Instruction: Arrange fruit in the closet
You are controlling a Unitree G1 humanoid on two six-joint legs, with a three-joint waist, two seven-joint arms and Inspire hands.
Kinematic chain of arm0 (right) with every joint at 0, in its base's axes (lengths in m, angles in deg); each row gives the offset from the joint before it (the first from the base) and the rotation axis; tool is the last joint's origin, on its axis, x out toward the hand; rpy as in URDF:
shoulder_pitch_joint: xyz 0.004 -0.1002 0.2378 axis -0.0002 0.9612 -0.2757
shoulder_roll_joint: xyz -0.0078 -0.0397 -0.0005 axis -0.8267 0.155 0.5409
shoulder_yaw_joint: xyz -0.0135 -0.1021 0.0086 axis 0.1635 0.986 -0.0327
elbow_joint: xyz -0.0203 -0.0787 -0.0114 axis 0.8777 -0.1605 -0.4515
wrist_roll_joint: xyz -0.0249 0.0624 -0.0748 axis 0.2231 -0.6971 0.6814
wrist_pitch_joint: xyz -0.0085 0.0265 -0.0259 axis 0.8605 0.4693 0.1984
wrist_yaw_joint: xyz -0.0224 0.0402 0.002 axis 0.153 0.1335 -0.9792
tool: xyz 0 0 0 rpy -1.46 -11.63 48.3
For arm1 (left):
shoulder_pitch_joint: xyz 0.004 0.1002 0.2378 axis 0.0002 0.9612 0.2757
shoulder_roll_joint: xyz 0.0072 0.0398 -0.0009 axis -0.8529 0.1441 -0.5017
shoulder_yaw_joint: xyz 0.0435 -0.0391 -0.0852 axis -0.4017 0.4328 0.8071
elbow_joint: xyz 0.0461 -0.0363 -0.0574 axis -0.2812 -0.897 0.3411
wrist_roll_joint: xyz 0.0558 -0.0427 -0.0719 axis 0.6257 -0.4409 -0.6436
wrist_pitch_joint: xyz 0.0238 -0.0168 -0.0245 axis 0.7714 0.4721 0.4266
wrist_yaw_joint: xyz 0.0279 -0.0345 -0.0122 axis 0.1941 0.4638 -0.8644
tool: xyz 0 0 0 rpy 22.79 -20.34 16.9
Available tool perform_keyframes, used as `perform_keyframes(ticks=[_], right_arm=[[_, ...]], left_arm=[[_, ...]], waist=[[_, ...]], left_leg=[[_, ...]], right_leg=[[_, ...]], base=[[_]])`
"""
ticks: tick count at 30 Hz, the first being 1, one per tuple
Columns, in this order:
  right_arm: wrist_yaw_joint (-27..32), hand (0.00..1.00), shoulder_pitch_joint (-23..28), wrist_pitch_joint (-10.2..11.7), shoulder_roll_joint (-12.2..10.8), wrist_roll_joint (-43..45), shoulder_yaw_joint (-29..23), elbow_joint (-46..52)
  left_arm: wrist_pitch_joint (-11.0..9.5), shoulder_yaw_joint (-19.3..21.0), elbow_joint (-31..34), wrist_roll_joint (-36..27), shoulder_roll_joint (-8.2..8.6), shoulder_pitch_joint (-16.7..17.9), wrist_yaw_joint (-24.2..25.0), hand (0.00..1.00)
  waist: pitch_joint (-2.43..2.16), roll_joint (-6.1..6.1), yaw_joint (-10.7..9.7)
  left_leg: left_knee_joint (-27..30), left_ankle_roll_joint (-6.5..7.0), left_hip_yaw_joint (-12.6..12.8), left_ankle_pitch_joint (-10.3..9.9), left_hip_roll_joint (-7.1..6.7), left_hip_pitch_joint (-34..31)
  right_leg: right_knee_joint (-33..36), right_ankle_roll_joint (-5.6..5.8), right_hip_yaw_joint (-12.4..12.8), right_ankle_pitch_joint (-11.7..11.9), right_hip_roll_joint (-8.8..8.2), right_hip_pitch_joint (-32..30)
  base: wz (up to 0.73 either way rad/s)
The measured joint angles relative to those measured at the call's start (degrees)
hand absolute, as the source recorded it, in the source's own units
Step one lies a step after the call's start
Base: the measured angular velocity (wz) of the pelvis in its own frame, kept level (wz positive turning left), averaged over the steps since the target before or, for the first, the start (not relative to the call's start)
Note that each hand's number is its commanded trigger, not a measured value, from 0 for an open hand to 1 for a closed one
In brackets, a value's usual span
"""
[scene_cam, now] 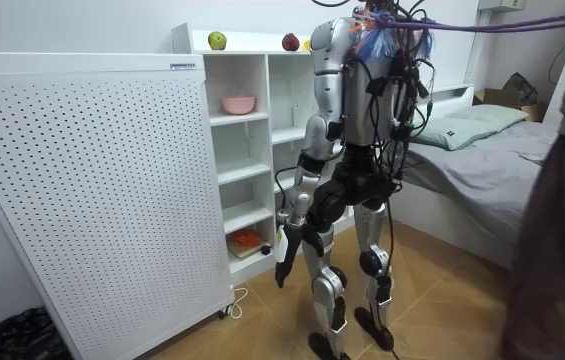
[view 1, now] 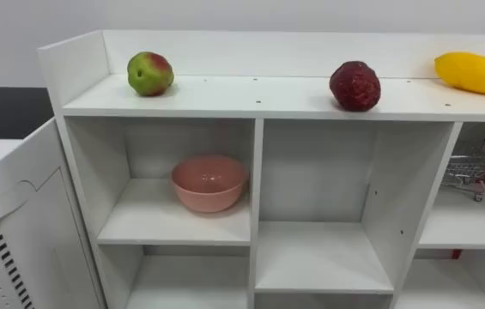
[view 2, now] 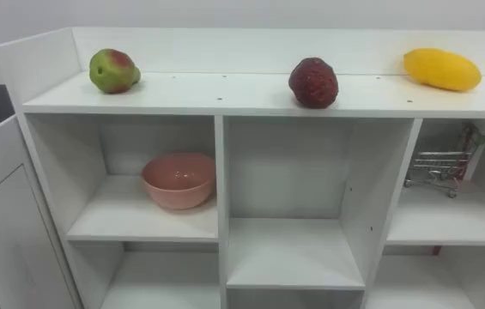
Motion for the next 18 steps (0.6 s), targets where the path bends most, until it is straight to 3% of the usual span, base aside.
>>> perform_keyframes(ticks=[8, 13, 17, 18], right_arm=[[0.67, 0.0, 0.18, 0.11, -0.07, -0.08, -0.19, 0.06], [2.17, 0.0, 0.6, 0.2, -0.33, -5.88, -1.15, -0.21], [4.86, 0.0, 1.32, 0.05, -0.53, -8.31, -5.61, 0.26], [5.77, 0.0, 1.22, 0.09, -0.42, -9.8, -7.88, 0.62]], left_arm=[[-0.1, 0.08, 0.02, -0.01, 0.01, 0.12, -0.28, 0.0], [-1.88, 1.31, 0.0, -0.11, 0.11, -0.17, -2.9, 0.0], [-3.53, 2.76, 0.0, -0.18, 0.12, -0.17, -4.01, 0.0], [-3.96, 3.62, 0.0, -0.39, 0.06, -0.13, -4.15, 0.0]], waist=[[-0.02, 0.06, -0.02], [0.0, 0.05, -0.02], [0.08, -0.1, -1.06], [0.32, -0.15, -1.33]], left_leg=[[0.03, 0.0, 0.0, 0.0, 0.0, 0.23], [-0.04, 0.0, -0.03, 0.0, 0.01, 0.33], [-0.03, 0.01, -0.03, 0.0, -0.02, 0.74], [-0.08, 0.01, -0.05, 0.0, -0.01, 1.14]], right_leg=[[-0.05, 0.0, 0.7, 0.0, 0.03, -0.11], [-0.06, 0.0, 0.59, 0.0, 0.0, 0.06], [-0.03, 0.0, 1.6, 0.0, 0.03, 0.61], [-0.04, 0.0, 1.64, 0.0, 0.05, 0.91]], base=[[0.0], [0.0], [0.0], [0.0]])
